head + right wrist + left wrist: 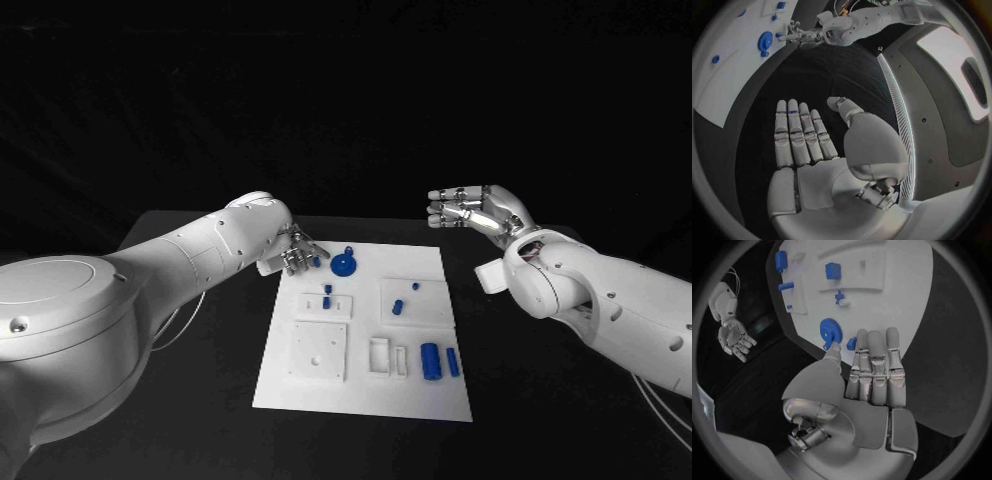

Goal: Assemble the parts on the task board

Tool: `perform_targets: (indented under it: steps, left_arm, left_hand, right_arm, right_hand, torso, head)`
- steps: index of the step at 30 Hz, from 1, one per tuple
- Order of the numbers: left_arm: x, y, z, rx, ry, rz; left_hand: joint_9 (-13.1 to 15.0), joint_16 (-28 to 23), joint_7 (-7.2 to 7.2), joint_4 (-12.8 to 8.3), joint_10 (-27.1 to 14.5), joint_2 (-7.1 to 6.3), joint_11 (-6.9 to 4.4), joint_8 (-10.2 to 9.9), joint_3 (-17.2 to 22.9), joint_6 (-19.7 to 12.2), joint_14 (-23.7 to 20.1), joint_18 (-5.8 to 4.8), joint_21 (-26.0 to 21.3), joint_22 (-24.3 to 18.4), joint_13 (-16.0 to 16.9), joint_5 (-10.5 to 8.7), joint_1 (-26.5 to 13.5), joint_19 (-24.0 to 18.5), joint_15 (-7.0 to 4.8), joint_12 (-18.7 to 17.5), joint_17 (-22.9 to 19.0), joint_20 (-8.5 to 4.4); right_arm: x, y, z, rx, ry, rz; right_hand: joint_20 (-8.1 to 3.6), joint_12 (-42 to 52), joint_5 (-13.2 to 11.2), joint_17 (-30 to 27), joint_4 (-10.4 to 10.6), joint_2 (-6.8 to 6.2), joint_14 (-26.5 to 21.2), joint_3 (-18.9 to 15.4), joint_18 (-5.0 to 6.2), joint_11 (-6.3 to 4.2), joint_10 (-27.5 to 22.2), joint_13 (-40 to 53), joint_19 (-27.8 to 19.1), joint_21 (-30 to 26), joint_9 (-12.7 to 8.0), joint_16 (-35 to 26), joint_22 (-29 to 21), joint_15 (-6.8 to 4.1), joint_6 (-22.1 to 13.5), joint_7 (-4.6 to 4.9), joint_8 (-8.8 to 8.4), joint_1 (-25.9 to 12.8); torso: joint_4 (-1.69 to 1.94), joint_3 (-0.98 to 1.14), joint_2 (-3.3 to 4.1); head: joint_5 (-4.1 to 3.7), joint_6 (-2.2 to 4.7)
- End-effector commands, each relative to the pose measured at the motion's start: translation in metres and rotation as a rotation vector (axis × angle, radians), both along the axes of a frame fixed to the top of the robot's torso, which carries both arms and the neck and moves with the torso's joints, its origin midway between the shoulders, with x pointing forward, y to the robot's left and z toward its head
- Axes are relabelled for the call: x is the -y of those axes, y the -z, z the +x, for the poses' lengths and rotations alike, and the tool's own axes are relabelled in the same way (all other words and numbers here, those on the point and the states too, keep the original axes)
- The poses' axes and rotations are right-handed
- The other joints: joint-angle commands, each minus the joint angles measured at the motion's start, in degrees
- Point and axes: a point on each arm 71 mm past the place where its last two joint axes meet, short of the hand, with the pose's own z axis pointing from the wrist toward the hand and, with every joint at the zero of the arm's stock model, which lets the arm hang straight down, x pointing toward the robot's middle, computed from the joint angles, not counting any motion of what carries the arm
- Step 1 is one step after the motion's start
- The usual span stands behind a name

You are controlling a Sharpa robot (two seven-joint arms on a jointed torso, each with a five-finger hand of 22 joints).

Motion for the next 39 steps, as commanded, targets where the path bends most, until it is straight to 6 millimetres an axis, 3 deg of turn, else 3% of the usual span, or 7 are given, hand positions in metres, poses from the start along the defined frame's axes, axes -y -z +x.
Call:
perform_targets:
  steps: [1, 20, 25, 31, 32, 33, 39]
  left_arm:
    - [0.0017, 0.0034, -0.0008, 0.003, 0.002, -0.002]
    - [0.0003, 0.0068, -0.0020, -0.013, 0.001, -0.007]
    - [-0.0002, 0.0073, -0.0024, -0.019, -0.004, -0.025]
    - [0.0005, 0.0080, -0.0033, -0.030, -0.019, -0.068]
    - [0.0008, 0.0081, -0.0034, -0.031, -0.021, -0.074]
    - [0.0011, 0.0081, -0.0035, -0.031, -0.022, -0.078]
    - [0.0018, 0.0078, -0.0037, -0.022, -0.031, -0.090]
  left_hand:
    - [-0.2, 0.1, 0.21, -0.6, 0.2, 0.92, -0.03, -0.4, 0.2, 0.1, 0.4, -0.87, 0.1, 0.1, 0.0, 0.20, 0.3, 0.4, 0.12, -0.2, -0.1, 0.10]
    - [0.5, 0.2, -0.44, -5.0, 0.2, 3.70, -0.38, -0.2, 1.6, 1.6, 0.4, -0.87, 0.1, 0.3, -0.1, 1.99, 4.6, 0.4, -0.09, -0.4, 0.0, -0.03]
    - [1.8, 0.6, -1.08, -7.4, 0.4, 4.29, -0.67, 0.5, 2.5, 2.7, 0.6, -0.87, 0.3, 0.7, -0.2, 5.63, 7.8, 0.5, -0.34, -0.6, 0.2, -0.23]
    - [9.4, 1.5, -1.89, -10.9, 1.6, 4.70, -1.09, 2.7, 3.5, 2.9, 0.8, -0.87, 0.7, 2.5, -1.0, 11.09, 10.1, 0.7, -0.72, -1.6, 0.6, -0.62]
    - [12.1, 1.6, -1.98, -11.6, 1.9, 4.79, -1.14, 3.4, 4.2, 2.3, 0.8, -0.87, 0.8, 3.0, -1.2, 10.71, 10.0, 0.6, -0.77, -2.0, 0.7, -0.69]
    - [13.6, 1.7, -2.06, -12.7, 2.1, 5.45, -1.26, 3.9, 6.4, 2.2, 0.9, -0.87, 0.9, 3.4, -1.4, 4.28, 11.0, 0.6, -0.90, -2.2, 0.8, -0.86]
    - [27.8, 2.8, -2.51, -12.8, 3.0, 0.53, -1.71, 5.4, 20.0, 1.1, 1.3, -0.87, 1.2, 6.7, -0.9, 6.51, 5.5, 0.9, -1.25, -1.7, 1.7, -1.26]
  right_arm:
    - [-0.0028, -0.0006, -0.0005, 0.005, -0.019, -0.004]
    - [-0.0049, -0.0005, -0.0006, 0.002, -0.026, -0.002]
    - [-0.0048, -0.0005, -0.0006, 0.002, -0.027, -0.002]
    - [-0.0038, -0.0005, -0.0006, 0.001, -0.026, -0.002]
    - [-0.0037, -0.0005, -0.0006, 0.001, -0.025, -0.002]
    - [-0.0035, -0.0005, -0.0006, 0.001, -0.025, -0.002]
    - [-0.0031, -0.0006, -0.0008, 0.001, -0.025, -0.002]
  right_hand:
    - [-0.12, -0.2, -0.3, -0.1, -0.2, 0.19, -0.3, 0.0, 0.61, -0.15, -0.4, -0.1, -0.5, 0.0, -0.1, -0.2, -0.1, 0.05, -0.4, -0.02, -0.14, 0.0]
    - [-0.07, -0.2, -0.2, -0.1, -0.2, 0.27, -0.4, 0.0, 0.60, -0.13, -0.5, -0.1, -0.6, 0.0, -0.1, -0.2, -0.1, 0.04, -0.6, -0.01, -0.15, -0.1]
    - [-0.07, -0.2, -0.2, -0.1, -0.2, 0.27, -0.4, 0.0, 0.60, -0.13, -0.5, -0.1, -0.6, 0.0, -0.1, -0.2, -0.1, 0.04, -0.6, -0.01, -0.15, -0.1]
    - [-0.06, -0.2, -0.1, -0.1, -0.1, 0.29, -0.4, -0.1, 0.60, -0.13, -0.5, -0.1, -0.6, 0.0, -0.1, -0.2, -0.1, 0.04, -0.6, -0.01, -0.14, -0.2]
    - [-0.06, -0.2, -0.1, -0.1, -0.1, 0.29, -0.4, -0.1, 0.60, -0.13, -0.5, -0.1, -0.6, 0.0, -0.1, -0.2, -0.1, 0.04, -0.6, -0.01, -0.14, -0.2]
    - [-0.06, -0.2, -0.1, -0.1, -0.1, 0.29, -0.4, -0.1, 0.60, -0.13, -0.5, -0.1, -0.6, 0.0, -0.1, -0.2, -0.1, 0.04, -0.6, -0.01, -0.14, -0.2]
    - [-0.06, -0.2, -0.1, -0.1, -0.1, 0.29, -0.4, -0.1, 0.60, -0.13, -0.5, -0.1, -0.6, 0.0, -0.1, -0.2, -0.1, 0.04, -0.6, -0.01, -0.14, -0.2]
  torso:
    - [0.02, 0.03, -0.02]
    - [0.12, -0.07, 0.10]
    - [0.08, -0.06, 0.12]
    - [0.09, -0.06, 0.14]
    - [0.10, -0.06, 0.16]
    - [0.11, -0.06, 0.16]
    - [0.09, -0.04, 0.16]
  head:
    - [-0.02, 0.14]
    - [-0.28, 0.18]
    - [-0.22, 0.19]
    - [-0.24, 0.12]
    - [-0.24, 0.12]
    - [-0.24, 0.12]
    - [-0.17, 0.10]
